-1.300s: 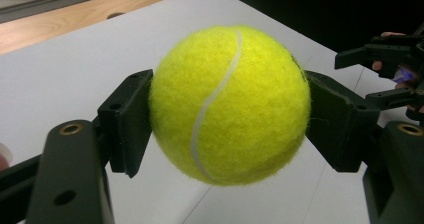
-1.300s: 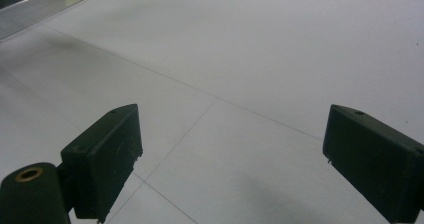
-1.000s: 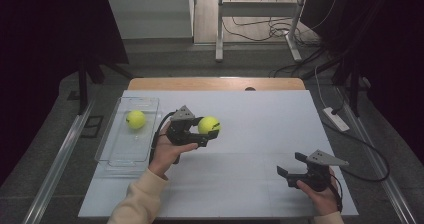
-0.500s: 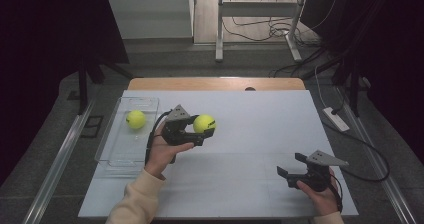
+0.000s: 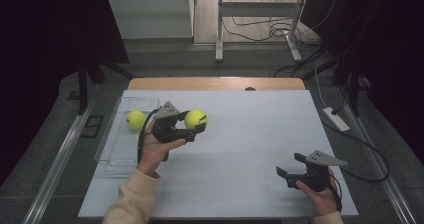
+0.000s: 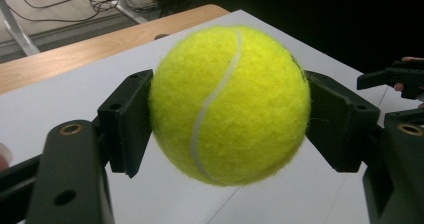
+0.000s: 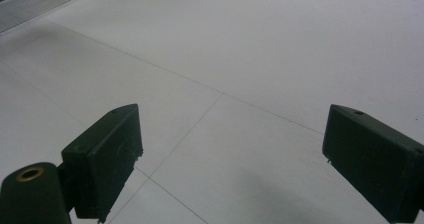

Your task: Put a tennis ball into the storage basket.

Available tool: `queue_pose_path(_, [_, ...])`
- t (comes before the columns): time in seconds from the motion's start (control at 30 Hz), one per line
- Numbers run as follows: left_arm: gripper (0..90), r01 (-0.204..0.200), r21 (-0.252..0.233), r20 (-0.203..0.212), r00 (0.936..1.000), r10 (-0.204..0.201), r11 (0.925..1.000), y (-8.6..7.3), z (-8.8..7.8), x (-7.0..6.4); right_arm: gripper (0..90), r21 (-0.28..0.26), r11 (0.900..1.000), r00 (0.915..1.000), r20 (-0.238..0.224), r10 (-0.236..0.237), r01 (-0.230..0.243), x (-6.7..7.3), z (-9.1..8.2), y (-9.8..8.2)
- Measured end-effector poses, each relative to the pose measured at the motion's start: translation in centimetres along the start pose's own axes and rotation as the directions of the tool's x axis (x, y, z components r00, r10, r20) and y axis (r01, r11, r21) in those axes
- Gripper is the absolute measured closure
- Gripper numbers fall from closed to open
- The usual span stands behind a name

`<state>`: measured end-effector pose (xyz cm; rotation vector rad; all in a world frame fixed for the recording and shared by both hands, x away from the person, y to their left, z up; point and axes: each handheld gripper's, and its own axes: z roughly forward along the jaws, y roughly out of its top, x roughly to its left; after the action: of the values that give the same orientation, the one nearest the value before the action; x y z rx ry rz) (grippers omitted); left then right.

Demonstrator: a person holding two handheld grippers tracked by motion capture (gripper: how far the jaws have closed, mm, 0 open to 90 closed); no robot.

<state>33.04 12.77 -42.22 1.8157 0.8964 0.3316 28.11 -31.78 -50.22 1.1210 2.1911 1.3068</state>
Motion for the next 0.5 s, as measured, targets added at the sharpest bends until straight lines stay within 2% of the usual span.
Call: queue_pose_path(0.5, [27.0,0.01,-0.022,-0.031,0.9995,-0.011,0.9997,0.1,-1.1,0.9,9.1,0.003,1.0,1.0,0.004,-0.001,0.001,0.0,0.0,0.0])
